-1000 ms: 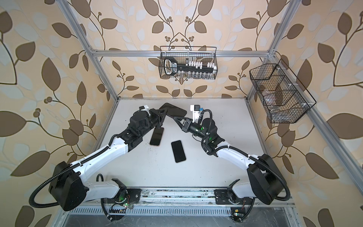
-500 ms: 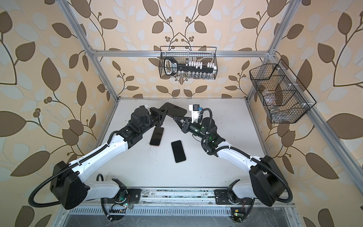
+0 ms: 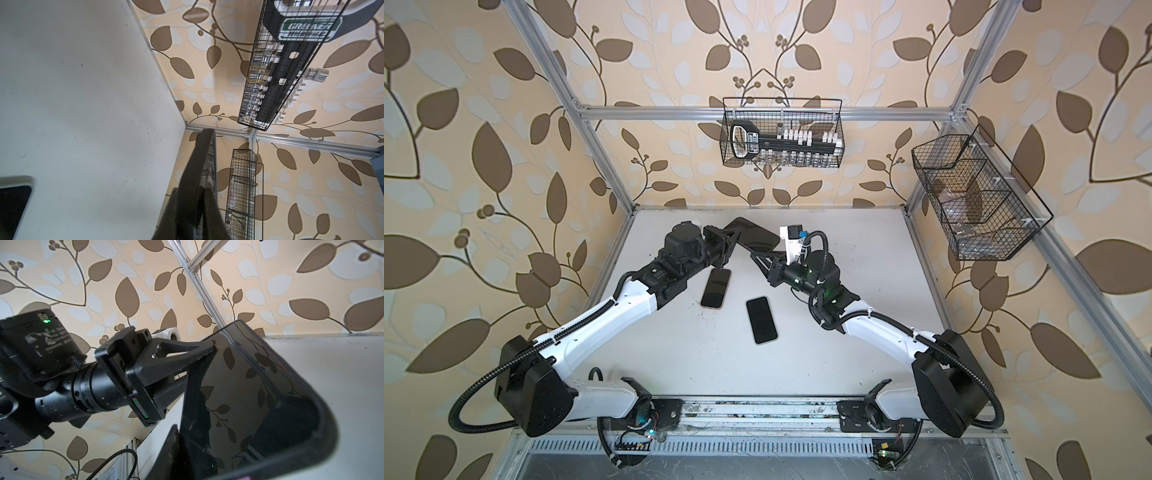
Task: Take the phone out of the phone case
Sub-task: 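Hold the phone upright with the left gripper while the right gripper opens and withdraws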
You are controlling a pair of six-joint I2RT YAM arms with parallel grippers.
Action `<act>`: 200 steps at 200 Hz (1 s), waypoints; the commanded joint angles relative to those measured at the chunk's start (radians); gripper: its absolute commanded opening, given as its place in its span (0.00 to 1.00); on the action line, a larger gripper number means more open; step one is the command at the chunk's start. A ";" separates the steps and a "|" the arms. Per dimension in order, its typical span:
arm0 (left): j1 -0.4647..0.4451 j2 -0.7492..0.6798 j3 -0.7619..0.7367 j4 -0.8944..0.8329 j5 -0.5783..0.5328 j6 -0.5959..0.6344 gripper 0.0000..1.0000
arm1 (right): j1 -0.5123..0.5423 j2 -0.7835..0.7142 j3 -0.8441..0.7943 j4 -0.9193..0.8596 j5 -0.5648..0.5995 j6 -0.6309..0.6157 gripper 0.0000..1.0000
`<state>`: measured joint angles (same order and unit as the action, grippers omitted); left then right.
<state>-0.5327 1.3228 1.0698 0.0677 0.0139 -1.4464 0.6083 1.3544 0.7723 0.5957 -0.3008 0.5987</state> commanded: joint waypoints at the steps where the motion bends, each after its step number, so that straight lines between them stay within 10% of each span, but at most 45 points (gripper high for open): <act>1: 0.021 -0.031 0.097 0.092 -0.024 0.050 0.00 | 0.001 0.037 -0.064 -0.309 0.114 -0.229 0.21; 200: 0.071 -0.026 0.094 0.191 0.007 0.028 0.00 | -0.051 -0.104 -0.194 -0.313 0.098 -0.274 0.27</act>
<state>-0.4610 1.3350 1.1343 0.1452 0.0261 -1.4384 0.5838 1.3148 0.5953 0.2840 -0.1539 0.3290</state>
